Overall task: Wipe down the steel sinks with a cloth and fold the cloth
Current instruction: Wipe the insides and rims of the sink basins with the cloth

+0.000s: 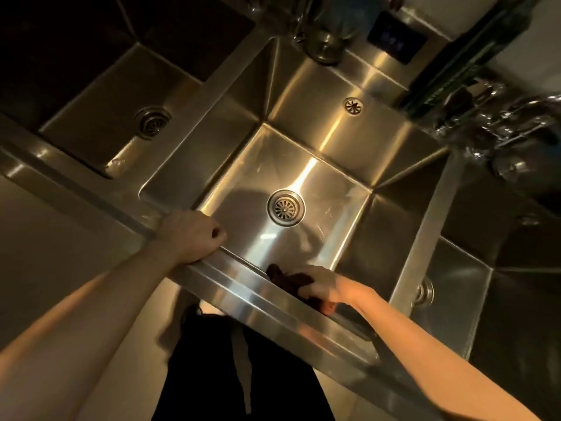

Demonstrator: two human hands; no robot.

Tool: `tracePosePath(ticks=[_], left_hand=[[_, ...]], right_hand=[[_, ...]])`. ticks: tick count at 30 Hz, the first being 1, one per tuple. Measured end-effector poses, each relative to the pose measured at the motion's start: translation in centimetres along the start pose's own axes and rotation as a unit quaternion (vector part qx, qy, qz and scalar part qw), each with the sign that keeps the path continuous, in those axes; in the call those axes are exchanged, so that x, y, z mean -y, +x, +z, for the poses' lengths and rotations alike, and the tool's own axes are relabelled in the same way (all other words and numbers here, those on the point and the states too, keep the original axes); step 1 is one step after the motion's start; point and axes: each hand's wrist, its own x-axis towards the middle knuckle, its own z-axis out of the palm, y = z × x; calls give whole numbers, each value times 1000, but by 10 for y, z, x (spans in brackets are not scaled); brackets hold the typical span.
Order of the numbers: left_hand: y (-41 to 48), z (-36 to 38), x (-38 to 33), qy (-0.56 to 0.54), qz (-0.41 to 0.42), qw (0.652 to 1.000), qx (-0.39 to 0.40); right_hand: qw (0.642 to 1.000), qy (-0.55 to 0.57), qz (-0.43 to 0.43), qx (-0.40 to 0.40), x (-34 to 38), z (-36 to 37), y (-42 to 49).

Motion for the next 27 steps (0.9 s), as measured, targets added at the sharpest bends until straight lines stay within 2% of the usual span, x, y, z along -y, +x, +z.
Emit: tracePosePath(ticks=[3,5,7,9,11,12,14,16,18,22,27], left_hand=[[0,1,1,-12,12,1000,4],[-4,3,1,-31,0,1000,-7],[-7,3,-1,-44,-12,999,-29],[-13,1,-6,-76,-26,996,-50],[-27,-1,-15,-106,10,991,-79],[-36,6,-18,-100,44,991,-84],[-55,21,-22,-72,93,990,-75],[-67,26,-21,-64,108,991,-46],[-71,23,-16,-52,142,988,-35],[-69,15,-2,-57,194,979,-41],[-69,14,-5,-72,193,976,-72]], right_hand=[[977,-30,-111,-181,7,13,-57],[946,-103,-117,-286,-2,36,-93],[918,-221,-99,-315,-17,65,-118],[893,-274,-95,-345,-46,99,-142],[879,-260,-10,-399,-73,130,-174],[868,-232,78,-432,-86,140,-190],[833,-176,256,-457,-100,151,-211],[815,-144,339,-448,-98,157,-208],[810,-167,331,-454,-68,160,-189],[787,-231,244,-517,9,158,-139],[835,-227,178,-469,63,147,-98]])
